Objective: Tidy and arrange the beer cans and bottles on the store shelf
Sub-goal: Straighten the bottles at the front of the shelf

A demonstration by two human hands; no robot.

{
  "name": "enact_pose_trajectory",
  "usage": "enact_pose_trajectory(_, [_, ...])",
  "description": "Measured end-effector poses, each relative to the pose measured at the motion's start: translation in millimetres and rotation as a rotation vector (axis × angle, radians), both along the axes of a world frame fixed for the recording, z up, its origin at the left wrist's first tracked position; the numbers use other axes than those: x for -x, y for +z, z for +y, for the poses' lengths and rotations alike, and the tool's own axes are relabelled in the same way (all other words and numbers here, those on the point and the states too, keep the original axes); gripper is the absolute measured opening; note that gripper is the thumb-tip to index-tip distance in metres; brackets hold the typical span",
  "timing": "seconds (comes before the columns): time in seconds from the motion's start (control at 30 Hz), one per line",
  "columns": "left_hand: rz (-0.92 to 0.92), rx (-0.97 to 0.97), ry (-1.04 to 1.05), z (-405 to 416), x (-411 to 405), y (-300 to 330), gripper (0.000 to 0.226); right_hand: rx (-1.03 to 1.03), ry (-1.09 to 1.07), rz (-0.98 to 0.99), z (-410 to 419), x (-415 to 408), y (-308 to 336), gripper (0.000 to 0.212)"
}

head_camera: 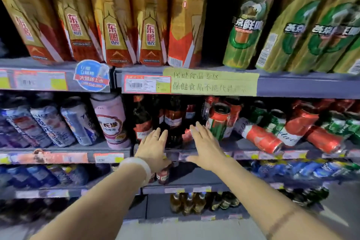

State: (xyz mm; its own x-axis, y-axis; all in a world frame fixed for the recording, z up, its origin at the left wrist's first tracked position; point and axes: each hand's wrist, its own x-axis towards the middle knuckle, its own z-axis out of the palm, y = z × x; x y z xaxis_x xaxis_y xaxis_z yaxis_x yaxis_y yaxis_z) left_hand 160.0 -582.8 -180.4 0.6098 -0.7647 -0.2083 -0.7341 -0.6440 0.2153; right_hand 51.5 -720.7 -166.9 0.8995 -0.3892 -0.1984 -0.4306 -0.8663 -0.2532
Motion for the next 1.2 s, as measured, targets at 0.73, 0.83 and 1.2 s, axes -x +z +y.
enact_pose_trajectory(0.73, [-0.012,0.332,0.240,12,-10,-21,0.047,0.202,0.241,-0.060,-34,-66,-38,0.083])
enact_pose_trajectory(0.83, [0.071,0.574,0.363,24,-8,-9,0.047,0.106,0.251,-0.068,-34,-65,-26,0.081])
enact_pose_trajectory(1.2, [0.746,1.246,0.697,3,2,21,0.034,-0.325,0.005,-0.251,-25,-71,-14,0.089])
